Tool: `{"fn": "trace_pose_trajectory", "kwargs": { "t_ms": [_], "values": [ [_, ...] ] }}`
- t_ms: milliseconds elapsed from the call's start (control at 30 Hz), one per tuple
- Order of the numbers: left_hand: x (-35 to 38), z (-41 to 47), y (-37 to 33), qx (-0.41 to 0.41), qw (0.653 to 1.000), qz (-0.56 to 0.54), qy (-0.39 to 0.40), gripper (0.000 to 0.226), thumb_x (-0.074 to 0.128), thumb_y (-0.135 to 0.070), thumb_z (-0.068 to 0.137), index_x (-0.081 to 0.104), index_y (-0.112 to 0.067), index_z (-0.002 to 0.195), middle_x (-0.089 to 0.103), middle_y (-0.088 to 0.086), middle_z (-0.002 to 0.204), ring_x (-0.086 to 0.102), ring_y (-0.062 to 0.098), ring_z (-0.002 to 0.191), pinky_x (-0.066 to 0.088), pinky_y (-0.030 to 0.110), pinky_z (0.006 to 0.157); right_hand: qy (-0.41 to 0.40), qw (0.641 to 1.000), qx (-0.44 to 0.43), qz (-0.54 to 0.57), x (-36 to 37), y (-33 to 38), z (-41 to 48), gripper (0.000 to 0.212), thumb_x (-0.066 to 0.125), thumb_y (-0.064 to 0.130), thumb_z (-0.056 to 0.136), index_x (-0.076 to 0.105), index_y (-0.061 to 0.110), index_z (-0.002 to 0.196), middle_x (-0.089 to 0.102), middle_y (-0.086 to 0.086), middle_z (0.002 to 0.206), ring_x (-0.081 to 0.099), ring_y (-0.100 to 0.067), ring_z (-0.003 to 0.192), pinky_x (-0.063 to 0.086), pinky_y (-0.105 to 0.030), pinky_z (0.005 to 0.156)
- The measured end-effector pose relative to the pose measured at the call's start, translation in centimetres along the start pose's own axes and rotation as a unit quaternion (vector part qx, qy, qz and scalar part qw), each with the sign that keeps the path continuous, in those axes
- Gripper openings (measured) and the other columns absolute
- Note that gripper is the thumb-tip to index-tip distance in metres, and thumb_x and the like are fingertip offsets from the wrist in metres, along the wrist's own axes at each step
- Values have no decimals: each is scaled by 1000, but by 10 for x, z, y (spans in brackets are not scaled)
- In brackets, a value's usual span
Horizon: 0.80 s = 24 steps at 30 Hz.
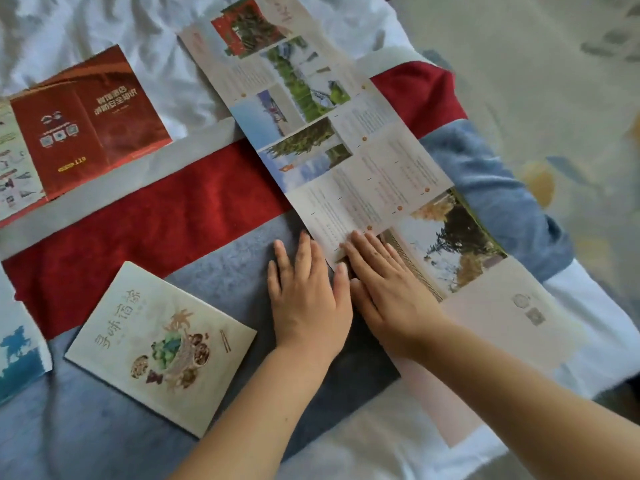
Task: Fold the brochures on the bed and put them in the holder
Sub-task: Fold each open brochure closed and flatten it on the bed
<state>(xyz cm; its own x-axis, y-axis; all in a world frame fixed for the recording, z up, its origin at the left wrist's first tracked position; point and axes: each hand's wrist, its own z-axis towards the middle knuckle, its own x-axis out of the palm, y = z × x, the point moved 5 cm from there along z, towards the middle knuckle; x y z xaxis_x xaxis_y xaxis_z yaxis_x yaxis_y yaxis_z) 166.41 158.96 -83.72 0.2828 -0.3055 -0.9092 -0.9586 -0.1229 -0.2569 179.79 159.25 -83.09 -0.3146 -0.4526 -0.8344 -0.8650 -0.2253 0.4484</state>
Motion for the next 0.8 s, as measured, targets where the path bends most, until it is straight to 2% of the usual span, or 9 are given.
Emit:
{"fn": "trace_pose_trajectory", "kwargs": {
  "t_ms": [67,167,233,333,467,567,633,700,800],
  "values": [
    [5,0,-4,-10,1000,23,-1,75,22,-56,103,9,-14,164,-2,4,173,-12,37,157,1,52,127,14,1000,-13,7,-7,-9,-4,62,16,46,109,10,20,165,0,4,172,-11,-10,158,-6,-30,129],
    [11,-3,-12,-15,999,35,-4,79,31,-56,103,3,-16,164,-9,10,172,-13,40,157,0,53,126,-1,997,19,-77,-15,-32,-14,61,24,43,107,15,28,166,3,-1,173,-10,-21,159,1,-45,130],
    [13,-3,-19,-22,1000,17,-9,78,33,-53,103,4,-16,164,-10,13,171,-13,39,157,0,53,126,-44,991,86,-95,-27,-54,-23,59,28,56,105,23,41,162,5,-5,173,-6,-32,159,-2,-53,128],
    [14,1,-29,-31,999,-7,-16,76,35,-50,105,1,-17,164,-13,14,171,-15,38,156,-2,52,127,-83,971,201,-101,-46,-93,-38,68,27,77,97,20,51,159,2,-8,173,-4,-37,159,-1,-57,125],
    [13,1,-39,-34,998,-40,-23,76,31,-49,106,-7,-15,163,-13,11,171,-16,34,157,-4,48,127,-80,963,245,-80,-50,-112,-51,74,25,84,92,17,52,159,8,-9,173,11,-37,157,17,-54,124],
    [6,-1,-42,-39,993,-102,-50,82,41,-44,105,-7,-12,163,4,9,172,-3,31,159,4,45,129,-63,965,230,-111,-39,-90,-51,74,21,82,91,27,50,158,15,-14,170,23,-41,148,29,-53,116],
    [-3,-1,-40,-35,987,-137,-81,78,44,-34,106,-3,-11,163,21,11,169,16,31,157,18,43,126,-44,964,227,-130,-29,-68,-48,73,17,81,92,29,50,157,16,-17,169,27,-43,144,32,-51,111],
    [-16,-1,-31,-24,981,-150,-119,70,41,-30,107,4,-12,164,41,11,157,40,30,144,38,42,113,-33,965,223,-133,-16,-42,-47,71,15,79,93,27,52,157,15,-20,170,26,-45,144,31,-51,110],
    [-34,0,-6,-3,981,-142,-134,68,36,-28,104,6,-29,165,45,2,151,54,30,126,50,48,90,-29,973,206,-102,8,2,-46,71,5,75,93,22,52,159,12,-27,168,15,-45,152,22,-52,114]
  ]
}}
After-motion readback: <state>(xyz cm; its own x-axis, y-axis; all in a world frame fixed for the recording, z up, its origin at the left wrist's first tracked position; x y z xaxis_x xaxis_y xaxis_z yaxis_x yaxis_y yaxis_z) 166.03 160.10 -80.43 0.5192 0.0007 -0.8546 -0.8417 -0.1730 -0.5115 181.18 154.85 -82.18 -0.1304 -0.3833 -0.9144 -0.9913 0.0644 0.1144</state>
